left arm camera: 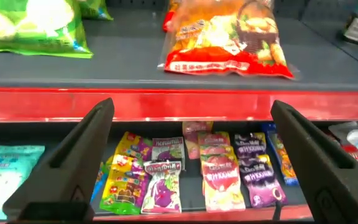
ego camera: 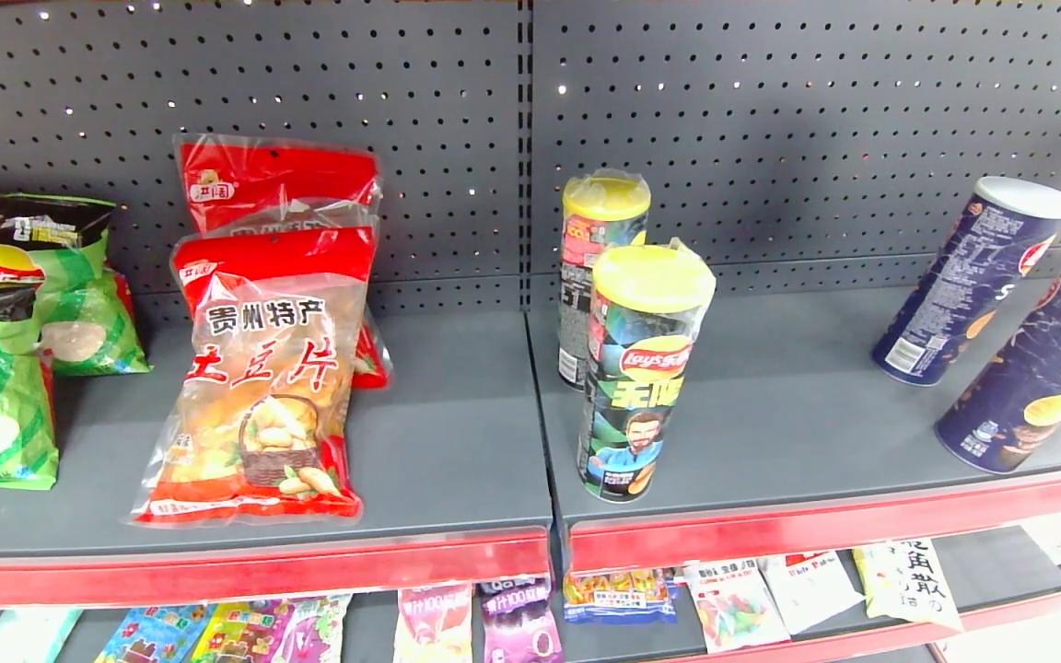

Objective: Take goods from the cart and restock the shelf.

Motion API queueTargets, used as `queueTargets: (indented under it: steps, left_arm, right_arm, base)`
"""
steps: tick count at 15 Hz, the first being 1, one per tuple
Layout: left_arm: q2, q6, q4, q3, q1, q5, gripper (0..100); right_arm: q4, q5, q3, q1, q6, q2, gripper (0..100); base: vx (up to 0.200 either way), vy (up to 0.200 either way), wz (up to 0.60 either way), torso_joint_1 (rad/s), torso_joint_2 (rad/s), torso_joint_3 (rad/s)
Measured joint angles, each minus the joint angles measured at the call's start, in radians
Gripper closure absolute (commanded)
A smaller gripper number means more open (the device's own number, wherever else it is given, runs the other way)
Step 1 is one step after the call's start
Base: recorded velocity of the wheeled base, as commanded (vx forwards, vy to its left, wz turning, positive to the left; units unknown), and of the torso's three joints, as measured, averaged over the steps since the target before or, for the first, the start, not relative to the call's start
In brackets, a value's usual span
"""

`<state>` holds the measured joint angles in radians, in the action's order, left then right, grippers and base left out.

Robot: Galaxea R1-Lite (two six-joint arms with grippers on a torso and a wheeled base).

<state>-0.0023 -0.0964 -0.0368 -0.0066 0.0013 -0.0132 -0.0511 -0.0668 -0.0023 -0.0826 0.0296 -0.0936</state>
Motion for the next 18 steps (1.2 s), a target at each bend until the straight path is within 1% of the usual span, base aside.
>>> queueTargets:
  steps: [1,2,4,5,11,15,18]
  left_arm:
    - [0.0,-0.003,0.0,0.0,0.0,-0.001,0]
    - [0.0,-0.005,0.0,0.0,0.0,0.001,0]
    - [0.0,-0.004,0.0,0.0,0.0,0.007,0]
    - [0.0,-0.002,0.0,0.0,0.0,0.007,0]
    - [0.0,-0.008,0.0,0.001,0.0,-0.017,0]
    - [0.0,-0.011,0.0,0.002,0.0,-0.019,0]
    - [0.0,-0.01,0.0,0.001,0.0,-0.022,0]
  right_arm:
    - [0.009,0.041,0.001,0.005,0.001,0.001,0]
    - [0.041,0.111,0.002,0.027,0.001,0.005,0]
    - [0.053,0.116,0.002,0.103,-0.011,0.007,0]
    - [0.053,0.101,0.002,0.117,-0.016,0.009,0]
    - [0.053,0.071,0.002,0.083,-0.024,0.08,0]
    - [0.053,0.071,0.002,0.081,-0.024,0.089,0]
    - [0.053,0.071,0.002,0.081,-0.024,0.09,0]
  base:
    - [0.0,0.0,0.0,0.0,0.0,0.0]
    - [0.0,0.0,0.0,0.0,0.0,0.0]
    - [0.0,0.0,0.0,0.0,0.0,0.0]
    - [0.0,0.0,0.0,0.0,0.0,0.0]
    - [0.0,0.0,0.0,0.0,0.0,0.0]
    - [-0.2,0.0,0.0,0.008,0.0,0.004]
    - [0.0,0.0,0.0,0.0,0.0,0.0]
